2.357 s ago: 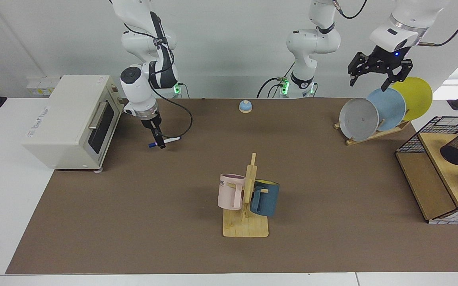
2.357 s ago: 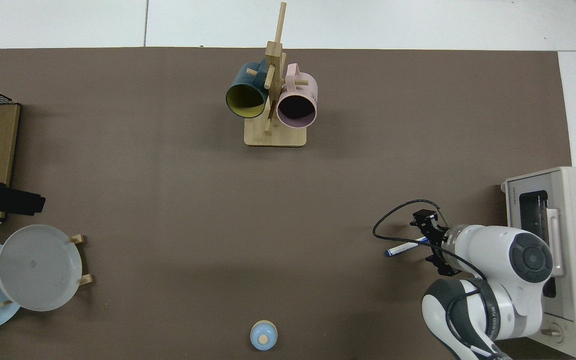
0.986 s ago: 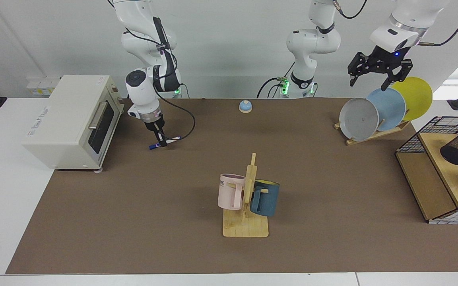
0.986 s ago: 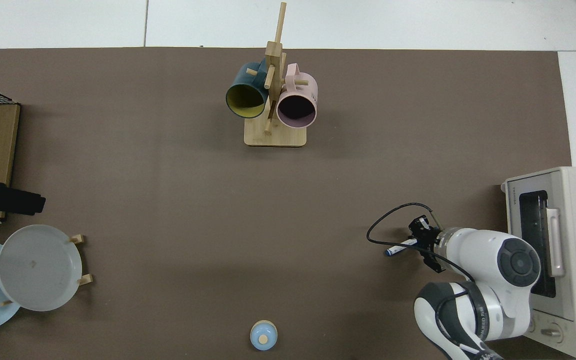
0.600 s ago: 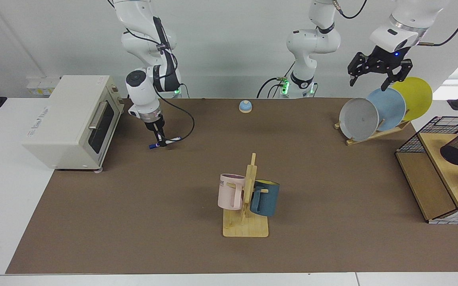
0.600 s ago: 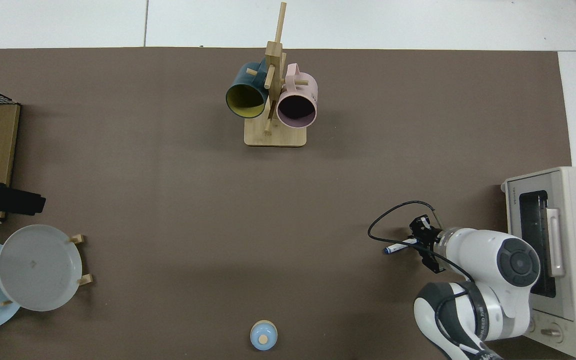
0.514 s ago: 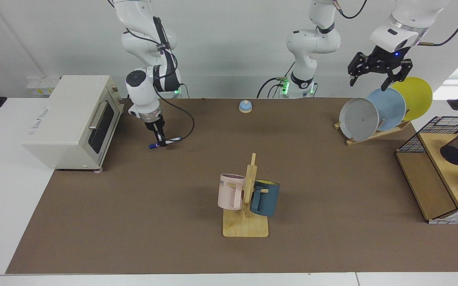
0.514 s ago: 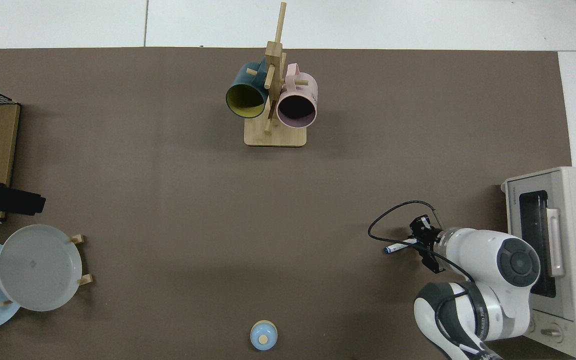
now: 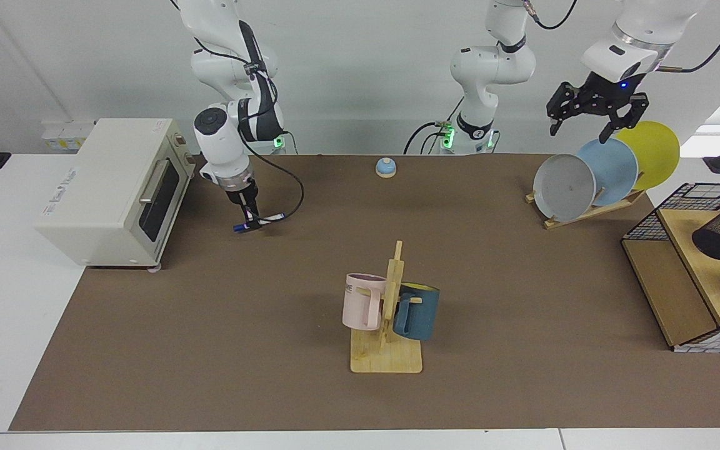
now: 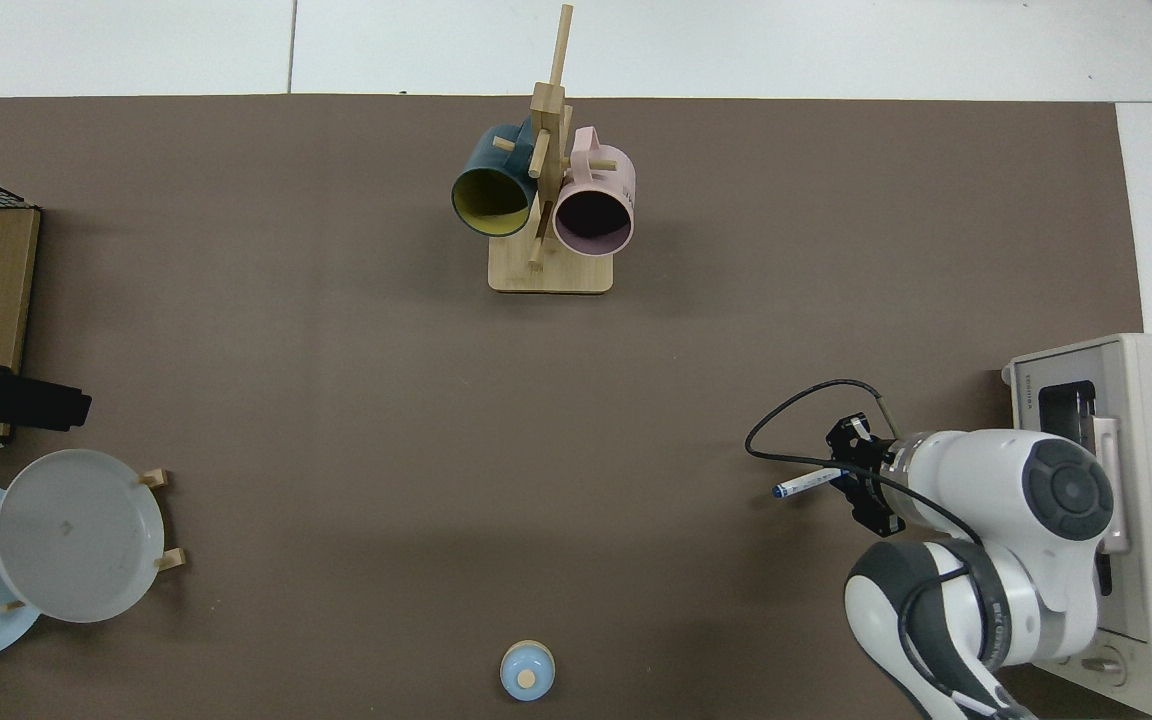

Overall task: Put markers into pen holder
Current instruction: 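Lift the marker with the right gripper while the left gripper approaches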

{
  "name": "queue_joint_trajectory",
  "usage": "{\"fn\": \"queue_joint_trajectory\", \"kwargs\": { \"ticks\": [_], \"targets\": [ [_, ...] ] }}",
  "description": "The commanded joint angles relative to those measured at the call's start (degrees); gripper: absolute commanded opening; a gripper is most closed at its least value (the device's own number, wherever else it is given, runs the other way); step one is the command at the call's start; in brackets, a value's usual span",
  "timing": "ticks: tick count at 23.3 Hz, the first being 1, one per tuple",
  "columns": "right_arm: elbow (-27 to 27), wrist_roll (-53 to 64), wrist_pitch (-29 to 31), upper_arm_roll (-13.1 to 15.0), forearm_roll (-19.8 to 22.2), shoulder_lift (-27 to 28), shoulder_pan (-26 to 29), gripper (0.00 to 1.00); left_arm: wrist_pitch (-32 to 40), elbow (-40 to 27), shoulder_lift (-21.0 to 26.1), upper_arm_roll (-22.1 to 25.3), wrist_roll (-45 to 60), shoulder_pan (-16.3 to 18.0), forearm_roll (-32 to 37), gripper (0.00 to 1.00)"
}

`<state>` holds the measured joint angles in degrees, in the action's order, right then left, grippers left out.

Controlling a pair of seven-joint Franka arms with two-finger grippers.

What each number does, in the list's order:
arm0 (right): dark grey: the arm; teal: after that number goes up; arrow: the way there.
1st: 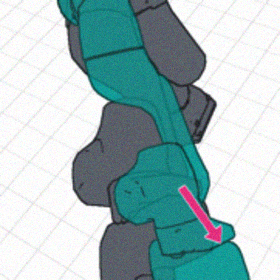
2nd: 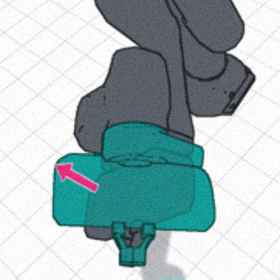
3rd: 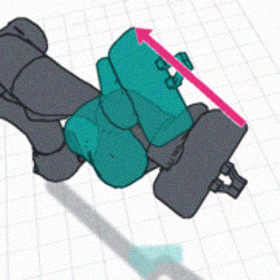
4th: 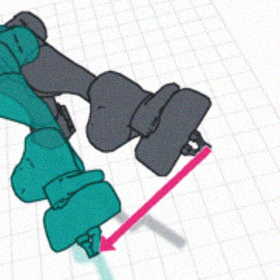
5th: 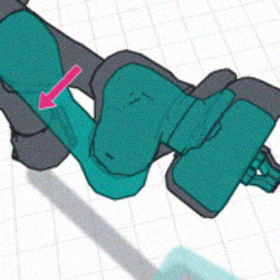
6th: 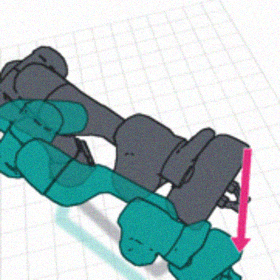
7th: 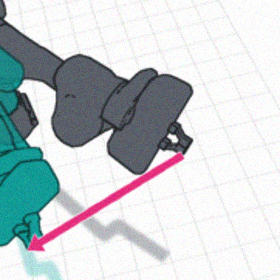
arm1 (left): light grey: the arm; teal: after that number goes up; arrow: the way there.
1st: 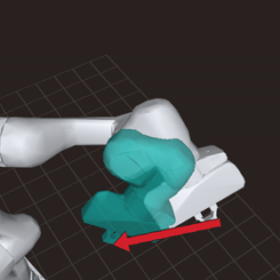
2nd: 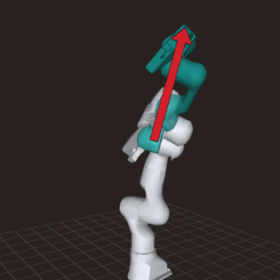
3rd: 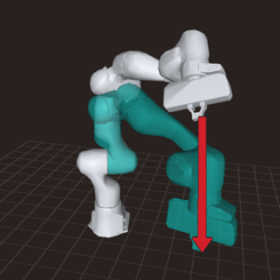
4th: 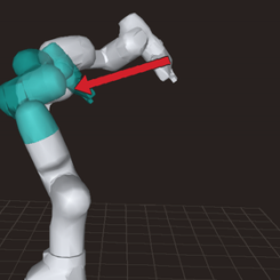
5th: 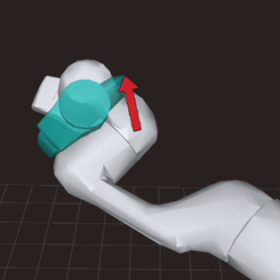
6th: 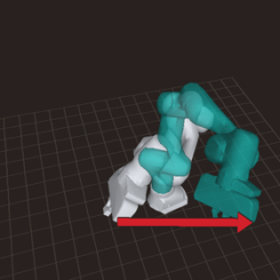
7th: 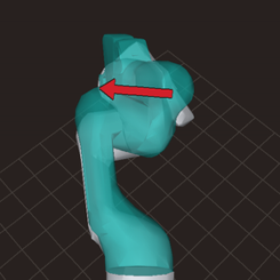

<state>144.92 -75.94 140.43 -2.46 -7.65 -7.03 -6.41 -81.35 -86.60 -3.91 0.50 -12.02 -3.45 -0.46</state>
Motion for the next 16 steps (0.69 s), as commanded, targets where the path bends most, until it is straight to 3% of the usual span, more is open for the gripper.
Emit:
{"fn": "queue_joint_trajectory", "kwargs": {
  "ticks": [1, 10, 16],
  "targets": [
    [-6.31, -1.75, -9.45, -0.44, 0.44, -1.76, -0.27, 0.00, -0.21, -1.64, -1.54, -0.24, 0.50, 0.63, -0.77, 1.00],
    [-21.42, -3.68, -24.93, -0.62, -0.09, -1.67, -2.47, 0.00, -0.12, -1.55, -1.54, -0.42, 0.41, 0.28, -0.77, 1.00],
    [-28.02, -7.02, -27.93, -1.24, -0.26, -1.23, -6.15, 0.00, -0.03, -1.55, -1.46, -0.59, 0.50, 0.02, -0.77, 1.00]
  ]
}}
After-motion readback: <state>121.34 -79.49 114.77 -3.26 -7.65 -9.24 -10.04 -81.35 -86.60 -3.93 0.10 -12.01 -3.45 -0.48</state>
